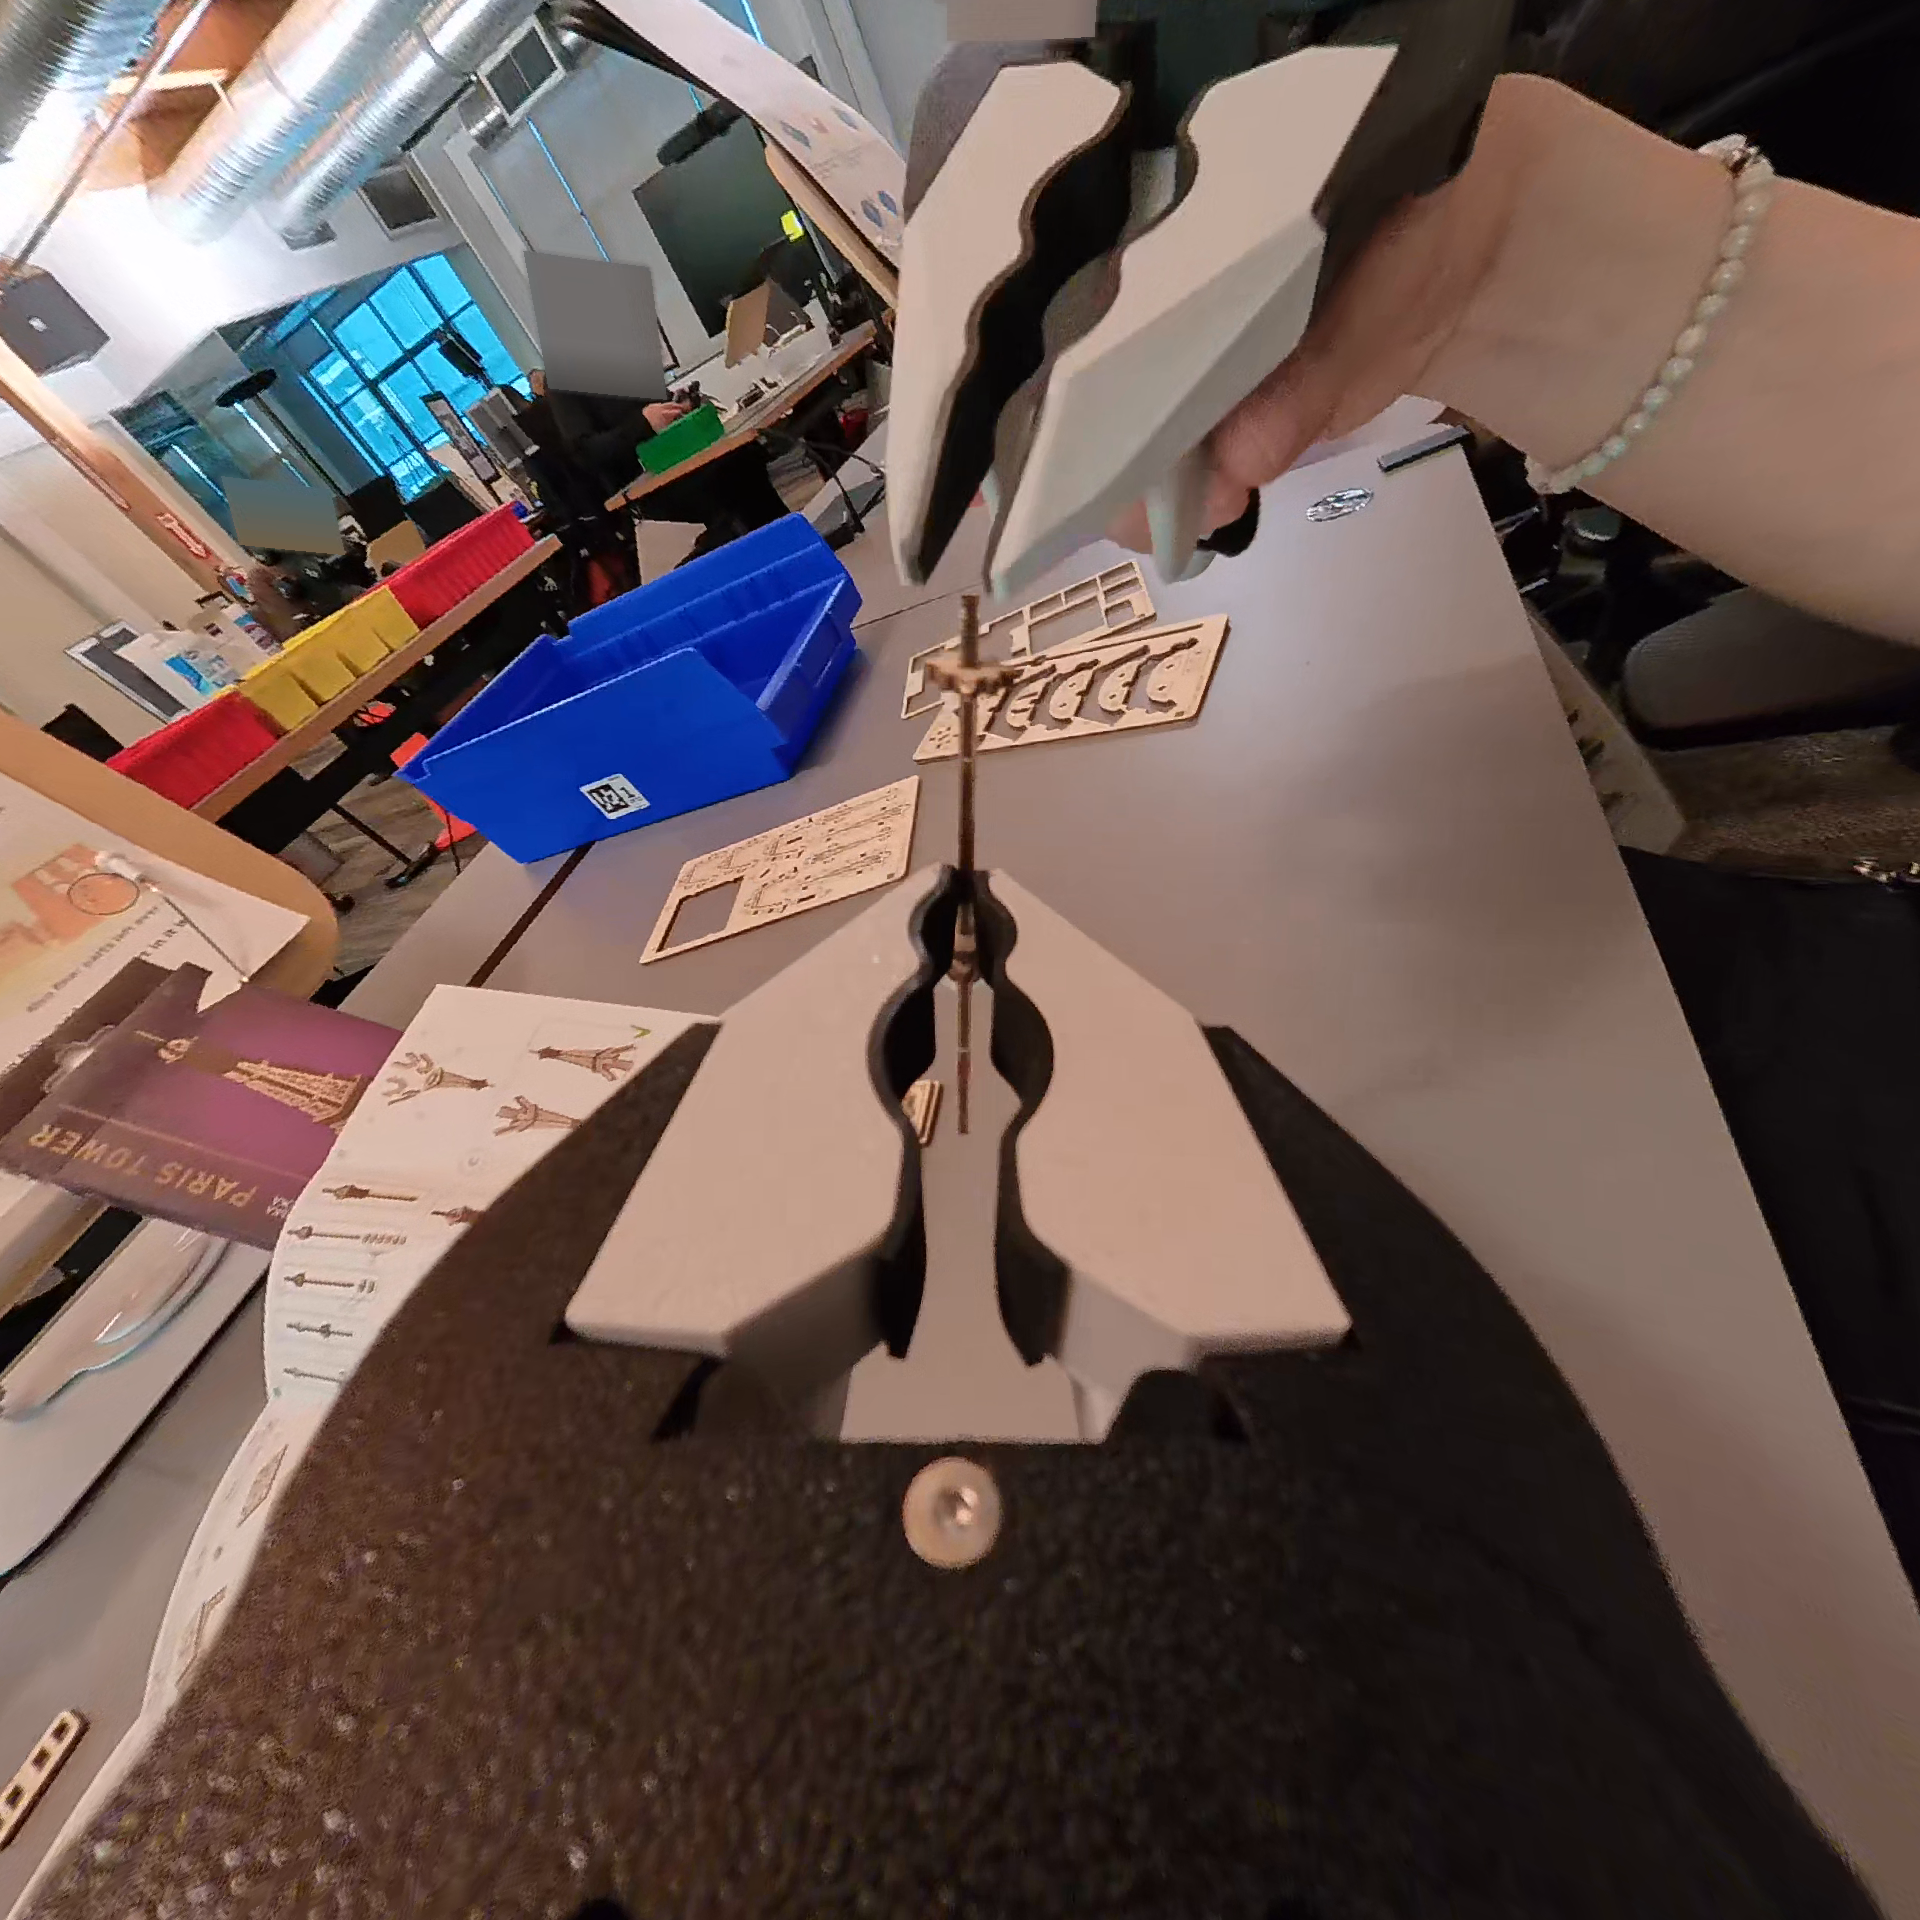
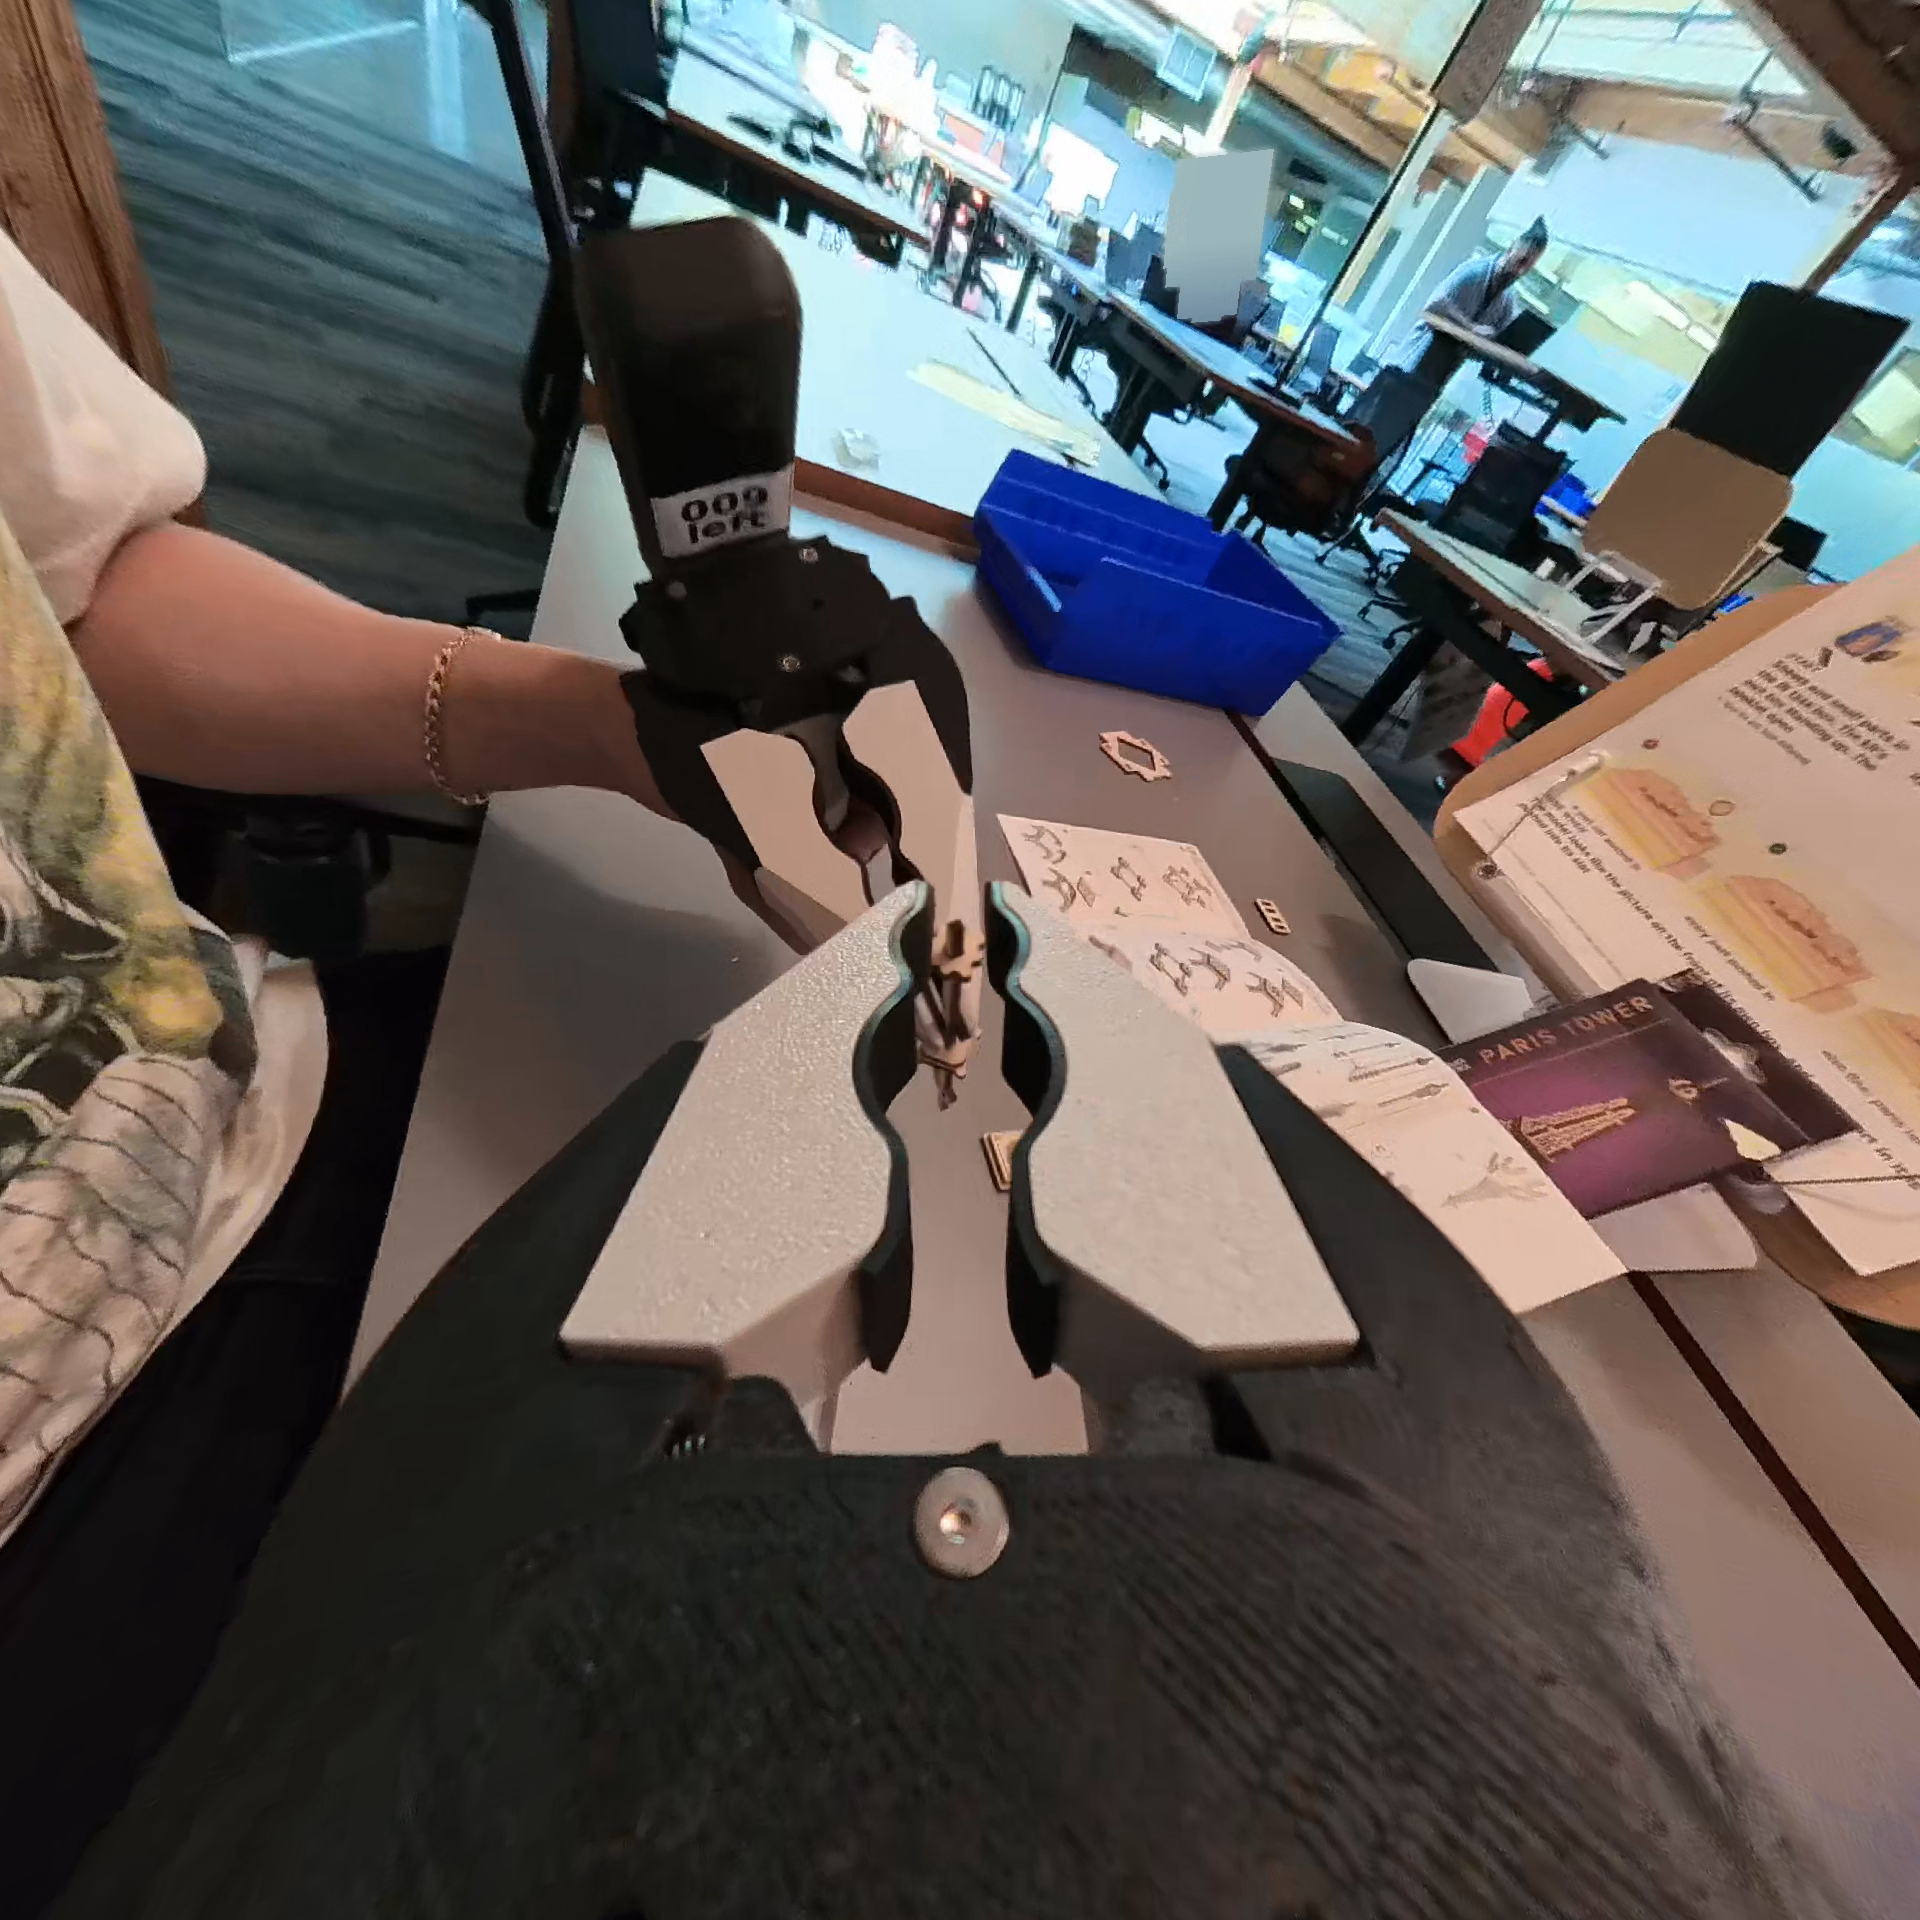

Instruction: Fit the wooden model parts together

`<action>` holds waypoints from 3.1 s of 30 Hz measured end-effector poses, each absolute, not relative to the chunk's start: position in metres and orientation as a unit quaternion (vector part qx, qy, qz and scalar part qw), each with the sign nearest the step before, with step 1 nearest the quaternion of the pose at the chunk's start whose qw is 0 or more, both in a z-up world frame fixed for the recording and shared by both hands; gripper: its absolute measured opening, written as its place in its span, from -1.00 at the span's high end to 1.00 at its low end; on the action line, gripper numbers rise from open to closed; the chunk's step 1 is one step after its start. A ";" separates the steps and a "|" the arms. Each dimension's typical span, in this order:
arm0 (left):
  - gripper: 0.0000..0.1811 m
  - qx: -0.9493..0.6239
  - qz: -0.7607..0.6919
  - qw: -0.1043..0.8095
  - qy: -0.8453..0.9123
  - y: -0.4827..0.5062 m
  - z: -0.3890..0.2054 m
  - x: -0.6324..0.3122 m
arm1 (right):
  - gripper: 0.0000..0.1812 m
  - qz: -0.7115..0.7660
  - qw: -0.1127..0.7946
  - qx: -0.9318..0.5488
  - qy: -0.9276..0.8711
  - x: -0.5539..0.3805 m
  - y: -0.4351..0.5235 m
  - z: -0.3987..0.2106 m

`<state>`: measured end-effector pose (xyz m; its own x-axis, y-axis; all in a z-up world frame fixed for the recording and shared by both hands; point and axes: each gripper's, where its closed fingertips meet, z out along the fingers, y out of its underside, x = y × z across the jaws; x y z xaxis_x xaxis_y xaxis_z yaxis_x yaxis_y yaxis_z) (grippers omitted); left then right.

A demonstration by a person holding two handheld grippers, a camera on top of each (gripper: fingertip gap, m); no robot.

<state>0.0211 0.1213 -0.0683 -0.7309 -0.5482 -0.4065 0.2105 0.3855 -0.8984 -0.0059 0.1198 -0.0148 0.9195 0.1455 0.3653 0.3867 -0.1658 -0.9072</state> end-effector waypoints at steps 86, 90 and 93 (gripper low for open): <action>1.00 -0.087 -0.657 0.318 0.678 0.144 -0.007 -0.009 | 1.00 -0.137 0.594 -0.768 -0.194 0.005 0.150 -0.047; 0.94 -0.087 -0.659 0.294 0.687 0.143 -0.013 -0.011 | 1.00 -0.131 0.588 -0.770 -0.208 -0.001 0.150 -0.051; 1.00 -0.077 -0.652 0.294 0.695 0.140 -0.016 -0.013 | 1.00 -0.126 0.581 -0.776 -0.210 -0.001 0.149 -0.054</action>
